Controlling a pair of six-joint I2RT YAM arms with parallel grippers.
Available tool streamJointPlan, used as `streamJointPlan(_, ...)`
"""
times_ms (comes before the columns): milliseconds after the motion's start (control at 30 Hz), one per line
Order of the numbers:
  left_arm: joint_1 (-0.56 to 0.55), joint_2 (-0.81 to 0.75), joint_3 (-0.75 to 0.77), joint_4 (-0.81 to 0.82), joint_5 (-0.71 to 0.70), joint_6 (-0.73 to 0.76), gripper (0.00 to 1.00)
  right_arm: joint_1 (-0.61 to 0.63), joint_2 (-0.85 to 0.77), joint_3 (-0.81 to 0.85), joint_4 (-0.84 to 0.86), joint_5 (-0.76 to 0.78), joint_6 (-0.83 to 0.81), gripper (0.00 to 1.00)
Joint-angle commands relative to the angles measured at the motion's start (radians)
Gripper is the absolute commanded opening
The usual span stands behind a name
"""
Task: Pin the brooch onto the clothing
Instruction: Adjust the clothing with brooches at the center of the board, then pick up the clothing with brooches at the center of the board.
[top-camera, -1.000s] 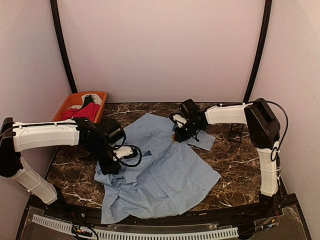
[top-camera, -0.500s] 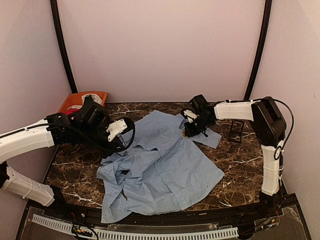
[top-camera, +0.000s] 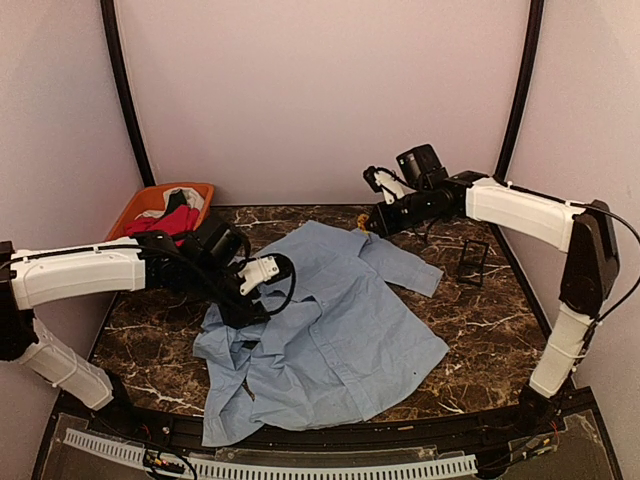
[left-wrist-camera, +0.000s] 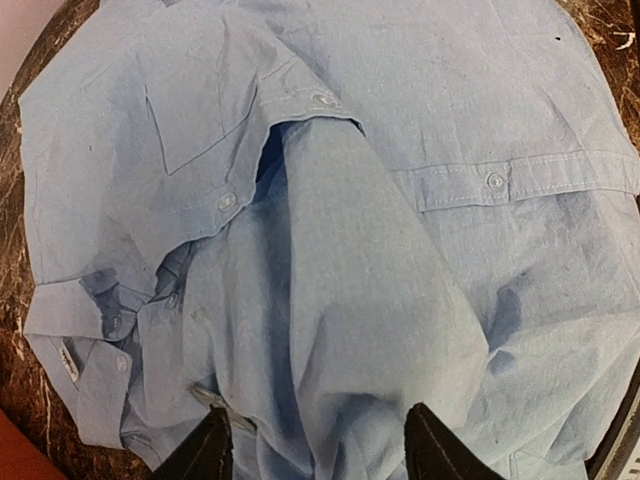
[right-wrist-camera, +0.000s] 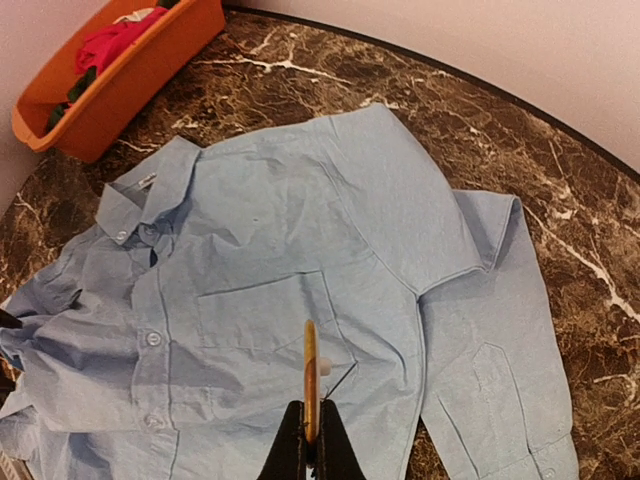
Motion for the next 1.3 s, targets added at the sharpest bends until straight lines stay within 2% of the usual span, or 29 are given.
streamJointPlan(0,-0.001,0.018,0.034,0.054,0.009,0.053,0.6,0.018,-0.081,-0.03,-0.017,-0.036,0.005,0.0)
streamJointPlan(200,0.023,0.059,0.099,0.081,-0.024,0.132,0.66,0.031,-0.139,-0.066,-0.018,-0.056,0.004,0.0)
streamJointPlan(400,0.068,0.187,0.185,-0.017,0.187,0.147,0.67,0.032,-0.158,-0.069,-0.035,-0.057,-0.006,0.0)
streamJointPlan(633,0.074,0.246,0.204,-0.101,0.207,0.134,0.66,0.032,-0.182,-0.067,-0.032,-0.08,-0.004,0.0)
streamJointPlan(733,0.075,0.255,0.212,-0.127,0.235,0.133,0.61,0.035,-0.182,-0.059,-0.034,-0.09,-0.002,0.0)
streamJointPlan(867,0.077,0.261,0.206,-0.151,0.264,0.136,0.49,0.037,-0.189,-0.057,-0.028,-0.116,0.001,0.0)
streamJointPlan(967,0.083,0.273,0.202,-0.175,0.275,0.138,0.44,0.039,-0.206,-0.069,0.007,-0.214,0.006,0.0)
streamJointPlan(1133,0.094,0.282,0.195,-0.192,0.272,0.138,0.43,0.04,-0.223,-0.071,0.044,-0.343,0.029,0.0)
streamJointPlan(1200,0.098,0.278,0.189,-0.18,0.269,0.136,0.38,0.041,-0.226,-0.074,0.061,-0.389,0.033,0.0)
streamJointPlan(1267,0.102,0.278,0.188,-0.165,0.27,0.134,0.29,0.04,-0.227,-0.082,0.075,-0.445,0.032,0.0)
